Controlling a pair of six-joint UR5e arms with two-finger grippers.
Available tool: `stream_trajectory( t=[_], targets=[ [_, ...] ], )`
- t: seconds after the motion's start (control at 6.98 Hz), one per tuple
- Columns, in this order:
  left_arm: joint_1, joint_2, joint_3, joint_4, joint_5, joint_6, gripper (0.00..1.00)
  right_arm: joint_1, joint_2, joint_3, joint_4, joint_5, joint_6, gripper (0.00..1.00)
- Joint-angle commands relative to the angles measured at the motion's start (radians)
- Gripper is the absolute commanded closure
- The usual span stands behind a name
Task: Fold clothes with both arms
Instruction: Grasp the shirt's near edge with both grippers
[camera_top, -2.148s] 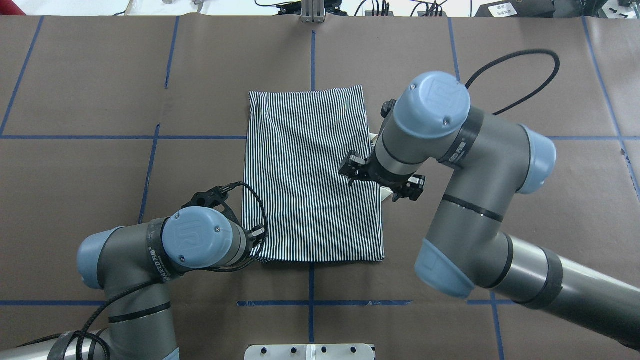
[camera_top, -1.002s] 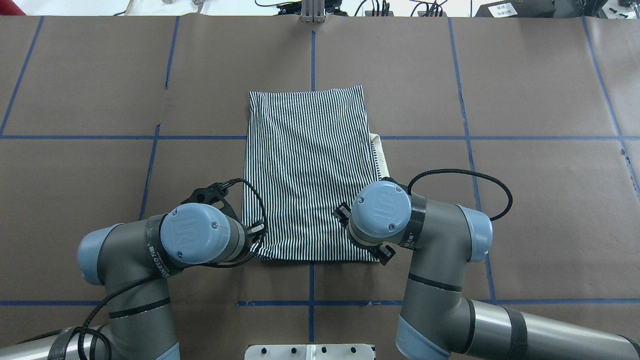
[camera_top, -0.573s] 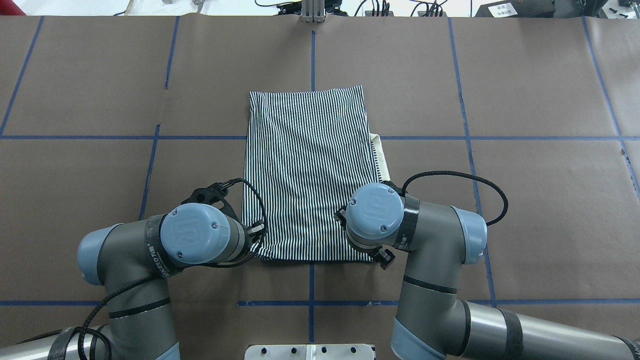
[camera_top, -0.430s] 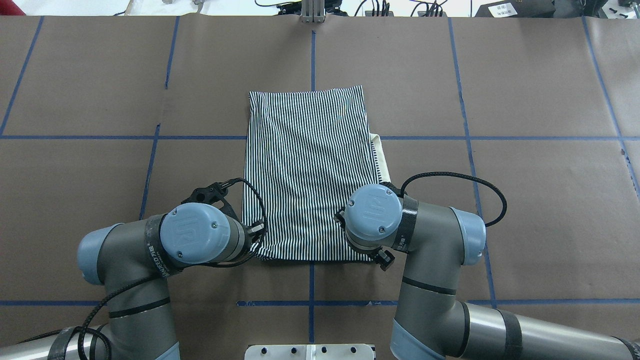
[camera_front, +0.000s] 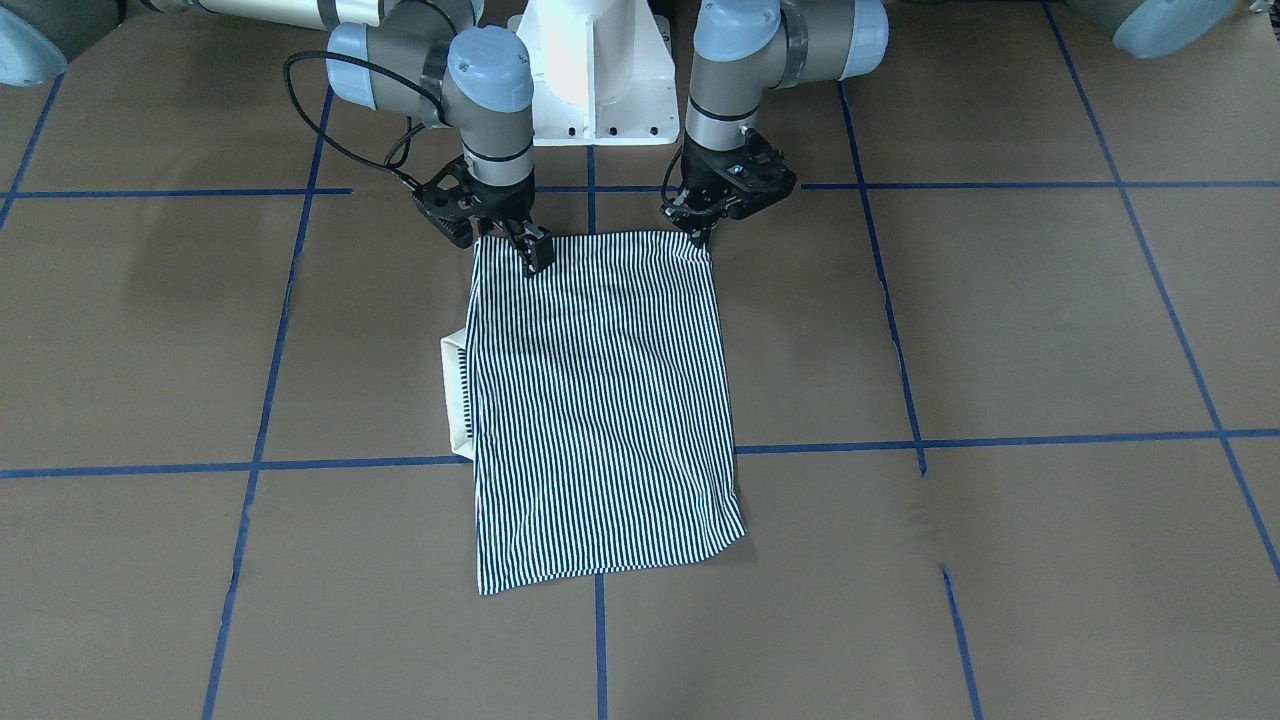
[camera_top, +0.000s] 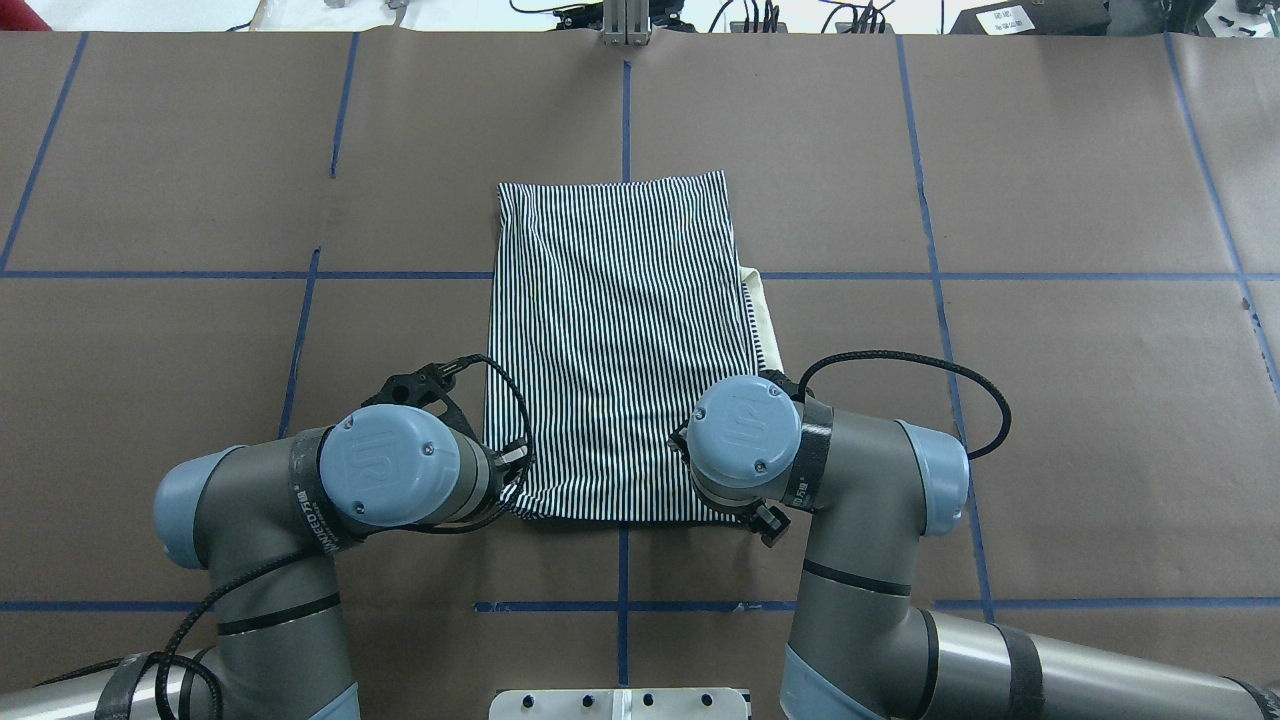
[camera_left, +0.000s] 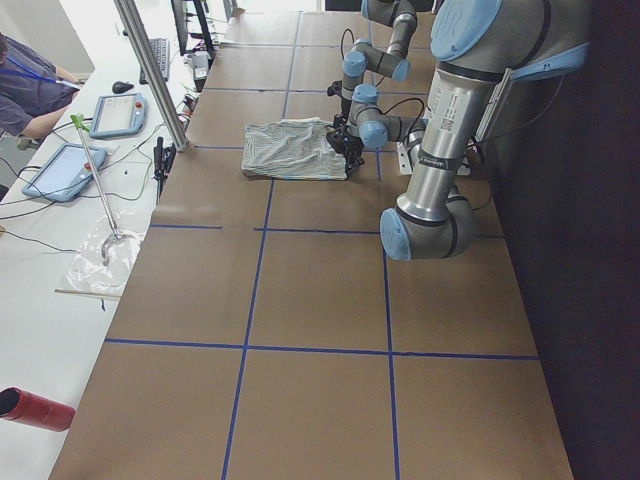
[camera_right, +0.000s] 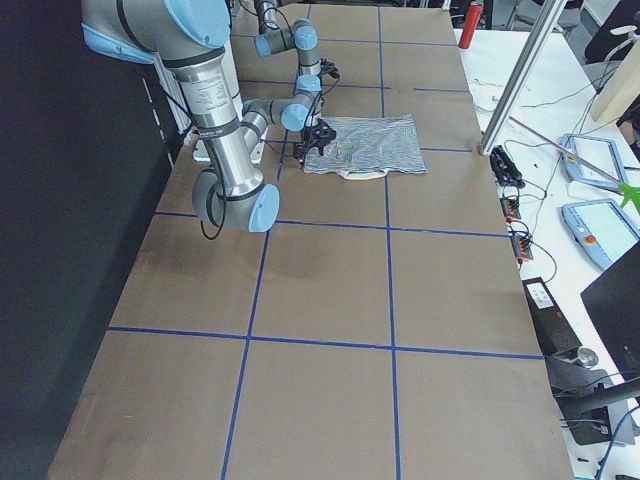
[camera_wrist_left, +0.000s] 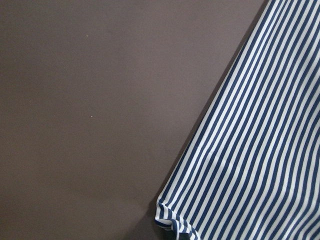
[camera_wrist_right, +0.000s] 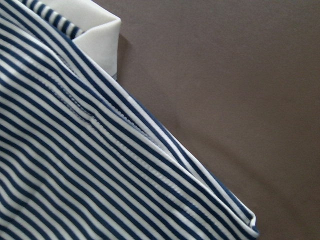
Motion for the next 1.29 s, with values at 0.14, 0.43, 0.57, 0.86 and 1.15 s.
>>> stream_trajectory(
  t=[0.14,0.43,0.57,0.86,1.15],
  targets=[
    [-0.001,0.0,0.0,0.0,0.0,-0.002,1.0,-0.003,0.001,-0.022,0.002,-0.003,0.0,0.05],
    [-0.001,0.0,0.0,0.0,0.0,0.0,1.0,-0.003,0.002,-0.019,0.002,-0.001,0.0,0.52],
    [-0.001,0.0,0.002,0.0,0.0,-0.002,1.0,-0.003,0.002,-0.016,0.002,-0.001,-0.002,0.68],
    [-0.001,0.0,0.002,0.0,0.0,0.0,1.0,-0.003,0.002,-0.013,0.002,0.0,-0.006,0.83],
    [-0.001,0.0,0.003,0.0,0.0,-0.002,1.0,-0.003,0.013,-0.014,0.002,-0.001,-0.009,0.88]
  ],
)
